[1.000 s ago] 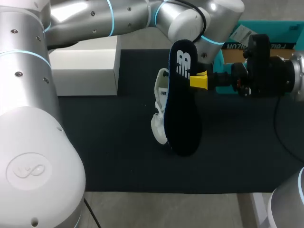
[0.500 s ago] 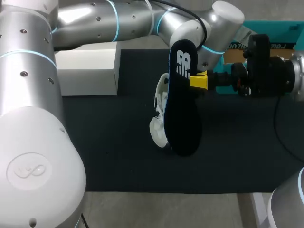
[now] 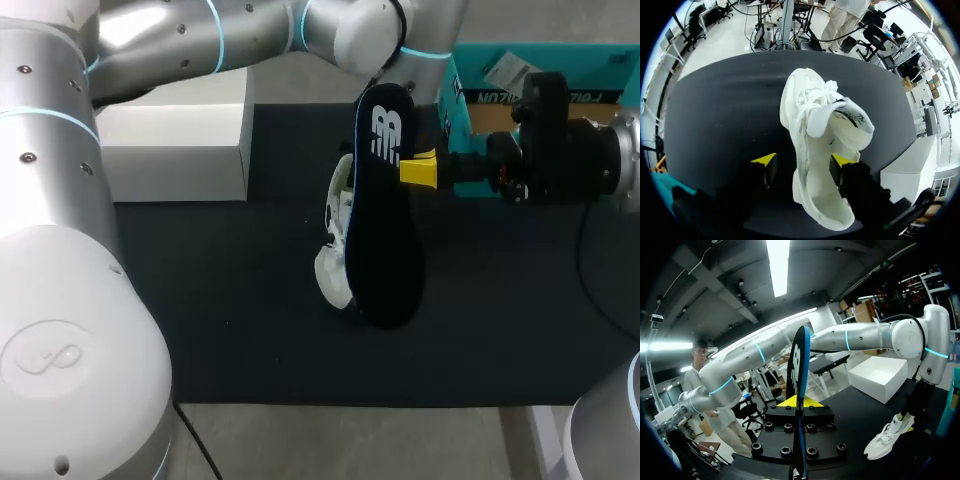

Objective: Take the shoe out of the shoebox, open the shoe tongue, remove and reinsert the insole, then place the shoe into the shoebox

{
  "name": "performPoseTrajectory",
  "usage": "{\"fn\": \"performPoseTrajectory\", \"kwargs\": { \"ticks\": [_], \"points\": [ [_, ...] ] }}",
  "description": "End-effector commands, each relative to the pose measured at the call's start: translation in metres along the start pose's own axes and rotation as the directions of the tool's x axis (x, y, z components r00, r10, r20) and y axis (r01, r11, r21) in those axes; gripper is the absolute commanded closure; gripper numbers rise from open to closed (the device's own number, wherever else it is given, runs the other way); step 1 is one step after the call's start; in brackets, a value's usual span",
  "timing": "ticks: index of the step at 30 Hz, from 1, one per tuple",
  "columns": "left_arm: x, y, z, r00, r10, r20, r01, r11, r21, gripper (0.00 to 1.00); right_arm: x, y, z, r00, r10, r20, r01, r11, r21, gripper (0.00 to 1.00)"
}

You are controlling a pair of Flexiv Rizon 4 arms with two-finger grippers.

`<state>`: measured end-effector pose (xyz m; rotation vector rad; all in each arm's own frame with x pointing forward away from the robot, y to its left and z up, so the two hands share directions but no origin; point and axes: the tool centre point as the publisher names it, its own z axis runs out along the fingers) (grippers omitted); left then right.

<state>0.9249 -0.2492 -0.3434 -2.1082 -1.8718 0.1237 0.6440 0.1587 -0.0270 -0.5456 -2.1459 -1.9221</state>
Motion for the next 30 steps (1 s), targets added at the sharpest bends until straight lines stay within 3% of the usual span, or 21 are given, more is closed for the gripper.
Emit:
{"fn": "performPoseTrajectory", "kwargs": {
  "ticks": [1,9,17,30],
  "points": [
    [0.011,-0.018,-0.020,0.993,0.018,0.114,-0.012,0.999,-0.052,0.00,0.000,-0.001,0.001,1.000,0.000,0.001,0.000,1.000,0.000,1.00],
    [-0.002,-0.025,-0.066,0.947,0.110,0.301,-0.067,0.987,-0.150,0.00,0.000,-0.001,0.001,1.000,0.000,0.001,0.000,1.000,0.000,1.00],
    [0.005,-0.021,-0.110,0.833,0.257,0.490,-0.183,0.964,-0.195,0.00,0.000,-0.001,0.001,1.000,0.000,0.001,0.000,1.000,0.000,1.00],
    [0.014,-0.005,-0.192,0.674,0.451,0.585,-0.293,0.890,-0.349,0.00,0.000,-0.001,0.001,1.000,0.000,0.001,0.000,1.000,0.000,1.00]
  ]
}}
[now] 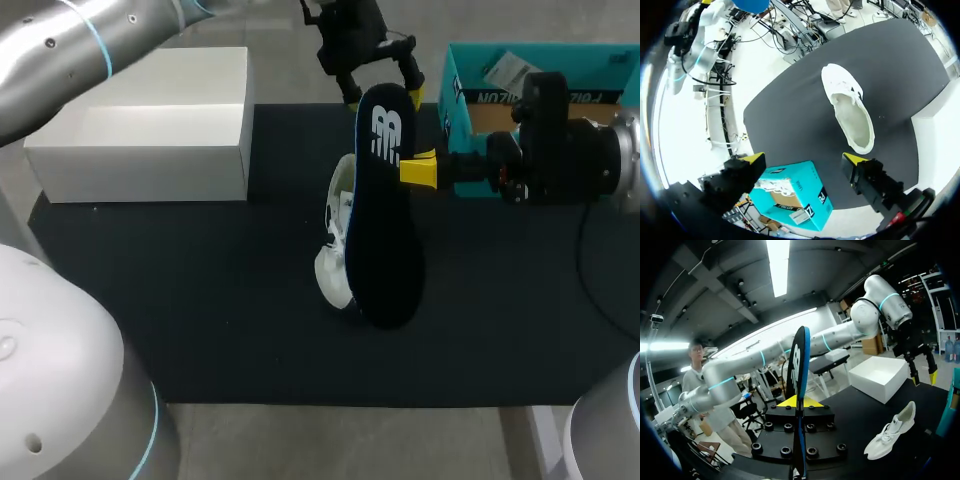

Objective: Take the shoe out of the shoebox, open the shoe tongue, remove and reinsert the insole, then place the shoe into the shoebox

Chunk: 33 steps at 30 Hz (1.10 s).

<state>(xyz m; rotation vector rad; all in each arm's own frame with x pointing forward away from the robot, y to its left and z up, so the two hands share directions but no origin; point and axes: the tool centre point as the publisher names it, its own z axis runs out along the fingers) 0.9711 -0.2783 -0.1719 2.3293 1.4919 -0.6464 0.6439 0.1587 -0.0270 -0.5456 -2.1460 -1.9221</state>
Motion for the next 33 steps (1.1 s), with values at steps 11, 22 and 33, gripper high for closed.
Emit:
{"fn": "performPoseTrajectory", "kwargs": {
  "ticks": [11,22,33],
  "points": [
    [-0.004,-0.001,-0.032,0.978,0.064,0.201,-0.059,0.998,-0.026,0.00,-0.037,0.011,-0.012,0.998,0.049,-0.028,-0.050,0.998,-0.042,1.00],
    [0.006,-0.014,-0.058,0.920,0.086,0.382,-0.055,0.994,-0.090,0.00,-0.144,0.045,-0.072,0.965,0.239,-0.108,-0.246,0.968,-0.056,1.00],
    [0.006,-0.018,-0.067,0.872,0.076,0.484,-0.013,0.991,-0.133,0.00,-0.210,0.073,-0.101,0.945,0.320,-0.069,-0.321,0.947,0.005,1.00]
  ]
}}
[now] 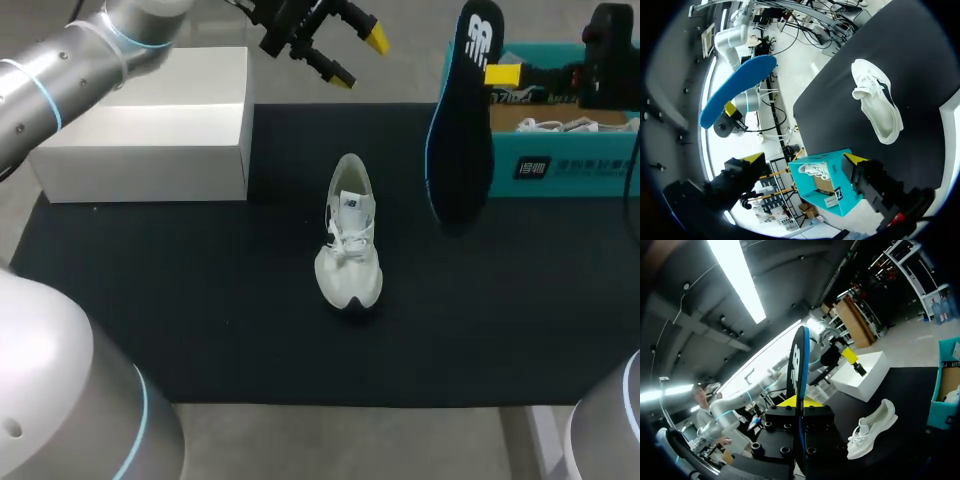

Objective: Take the shoe out of the shoebox, open the shoe tongue, remove and reinsert the insole, then place the shoe into the shoebox

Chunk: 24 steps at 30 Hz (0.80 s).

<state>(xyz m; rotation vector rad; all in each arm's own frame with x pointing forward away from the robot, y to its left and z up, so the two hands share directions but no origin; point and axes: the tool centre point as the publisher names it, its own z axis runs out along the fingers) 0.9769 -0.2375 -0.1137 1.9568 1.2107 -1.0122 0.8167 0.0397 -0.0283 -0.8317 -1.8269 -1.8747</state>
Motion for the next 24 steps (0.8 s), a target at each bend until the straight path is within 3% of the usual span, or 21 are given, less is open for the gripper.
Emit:
{"fn": "performPoseTrajectory", "kwargs": {
  "ticks": [1,3,5,22,24],
  "points": [
    [0.002,-0.008,0.002,0.999,0.004,0.035,-0.003,0.999,-0.039,0.00,-0.035,0.028,0.003,0.999,0.032,-0.041,-0.027,0.994,0.105,1.00],
    [-0.001,-0.008,0.004,1.000,-0.004,-0.002,0.004,0.999,-0.036,0.00,-0.039,0.037,0.006,0.999,0.035,-0.032,-0.032,0.993,0.112,1.00],
    [-0.001,-0.008,0.004,1.000,-0.004,-0.002,0.004,0.999,-0.036,0.00,-0.040,0.049,0.005,0.999,-0.051,-0.001,0.051,0.992,0.112,1.00],
    [-0.001,-0.008,0.004,1.000,-0.004,-0.002,0.004,0.999,-0.036,0.00,-0.040,0.049,0.005,0.999,-0.051,-0.001,0.051,0.992,0.112,1.00],
    [-0.008,-0.008,0.002,0.999,0.010,0.053,-0.004,0.995,-0.103,0.00,-0.040,0.049,0.005,0.999,-0.051,-0.001,0.051,0.992,0.112,1.00]
  ]
}}
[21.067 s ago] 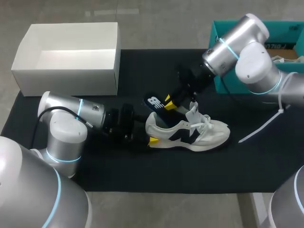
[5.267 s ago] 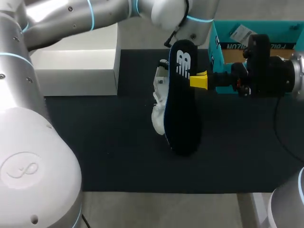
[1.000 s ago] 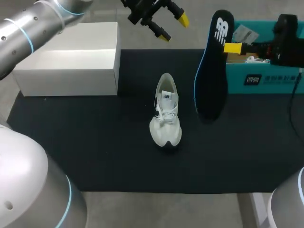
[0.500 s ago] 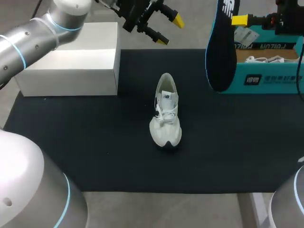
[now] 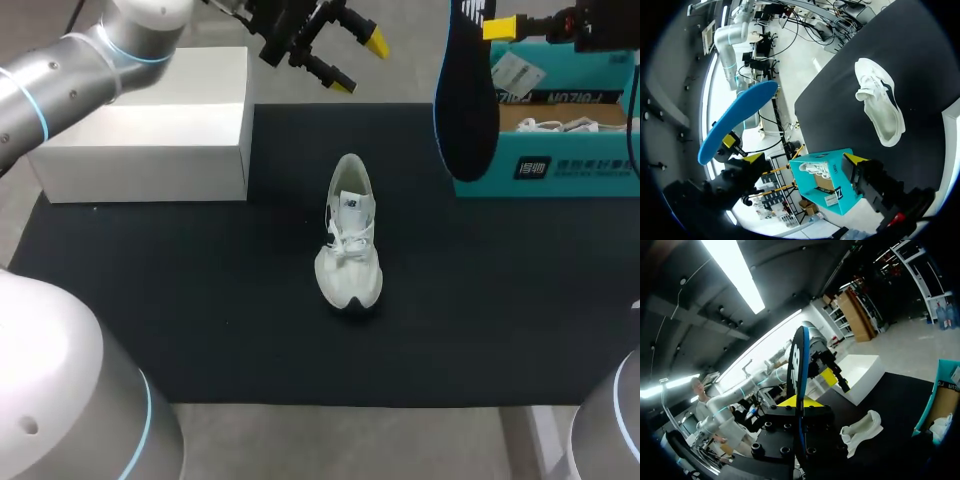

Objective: Take the shoe out of the shoebox, open the shoe tongue, remove and reinsert the insole, then place the shoe into the shoebox

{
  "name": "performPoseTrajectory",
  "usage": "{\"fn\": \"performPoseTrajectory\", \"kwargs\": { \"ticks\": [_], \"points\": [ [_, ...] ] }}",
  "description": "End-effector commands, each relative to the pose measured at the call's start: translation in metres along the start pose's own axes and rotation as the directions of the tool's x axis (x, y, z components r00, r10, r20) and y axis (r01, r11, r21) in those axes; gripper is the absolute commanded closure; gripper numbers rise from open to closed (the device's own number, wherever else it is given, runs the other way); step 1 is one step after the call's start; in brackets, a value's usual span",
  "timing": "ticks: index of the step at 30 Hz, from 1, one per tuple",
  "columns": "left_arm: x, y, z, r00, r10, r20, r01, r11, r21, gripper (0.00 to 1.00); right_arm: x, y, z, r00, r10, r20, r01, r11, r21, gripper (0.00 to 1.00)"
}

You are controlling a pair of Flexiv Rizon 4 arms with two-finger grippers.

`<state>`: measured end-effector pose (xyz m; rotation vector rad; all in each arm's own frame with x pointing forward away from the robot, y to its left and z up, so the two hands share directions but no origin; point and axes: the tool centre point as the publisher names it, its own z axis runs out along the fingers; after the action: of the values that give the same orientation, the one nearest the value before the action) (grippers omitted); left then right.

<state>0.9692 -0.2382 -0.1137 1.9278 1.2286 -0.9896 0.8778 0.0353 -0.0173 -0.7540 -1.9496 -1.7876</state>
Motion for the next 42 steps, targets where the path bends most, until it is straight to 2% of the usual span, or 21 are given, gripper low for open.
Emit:
{"fn": "performPoseTrajectory", "kwargs": {
  "ticks": [1,4,7,11,14,15,16,18,25,30,36,42],
  "points": [
    [-0.009,0.001,-0.002,0.998,0.029,0.057,-0.022,0.993,-0.113,0.00,-0.005,0.001,0.000,0.999,0.029,0.016,-0.028,0.999,-0.039,1.00],
    [-0.020,0.007,-0.005,0.994,0.077,0.073,-0.061,0.977,-0.203,0.00,-0.019,0.016,-0.004,0.995,0.094,0.019,-0.091,0.987,-0.134,1.00],
    [-0.030,0.013,-0.008,0.990,0.104,0.100,-0.077,0.968,-0.239,0.00,-0.038,0.027,-0.012,0.986,0.166,-0.006,-0.164,0.969,-0.184,1.00],
    [-0.037,0.016,-0.008,0.985,0.130,0.117,-0.096,0.961,-0.259,0.00,-0.069,0.039,-0.026,0.964,0.265,-0.031,-0.267,0.959,-0.095,1.00],
    [-0.037,0.019,-0.008,0.983,0.129,0.133,-0.085,0.951,-0.296,0.00,-0.085,0.050,-0.034,0.940,0.339,-0.044,-0.341,0.939,-0.051,1.00],
    [-0.037,0.020,-0.008,0.982,0.130,0.140,-0.080,0.946,-0.315,0.00,-0.089,0.053,-0.037,0.927,0.373,-0.041,-0.374,0.927,-0.029,1.00],
    [-0.036,0.021,-0.008,0.981,0.131,0.144,-0.077,0.942,-0.326,0.00,-0.093,0.053,-0.040,0.913,0.408,-0.018,-0.406,0.912,0.052,1.00],
    [-0.033,0.024,-0.006,0.987,0.091,0.135,-0.035,0.927,-0.374,0.00,-0.100,0.054,-0.047,0.890,0.456,0.006,-0.455,0.887,0.070,1.00],
    [-0.034,0.031,0.001,0.965,0.033,0.258,0.087,0.895,-0.438,0.00,-0.111,0.064,-0.060,0.837,0.543,0.071,-0.547,0.828,0.118,1.00],
    [-0.036,0.036,0.009,0.940,-0.013,0.340,0.169,0.886,-0.433,0.00,-0.113,0.070,-0.062,0.822,0.558,0.112,-0.569,0.814,0.119,1.00],
    [-0.044,0.044,0.026,0.913,-0.033,0.408,0.208,0.897,-0.391,0.00,-0.118,0.076,-0.046,0.819,0.562,0.118,-0.572,0.814,0.097,1.00],
    [-0.065,0.046,0.039,0.900,0.012,0.436,0.176,0.904,-0.389,0.00,-0.122,0.075,-0.028,0.802,0.585,0.121,-0.598,0.791,0.130,1.00]
  ]
}}
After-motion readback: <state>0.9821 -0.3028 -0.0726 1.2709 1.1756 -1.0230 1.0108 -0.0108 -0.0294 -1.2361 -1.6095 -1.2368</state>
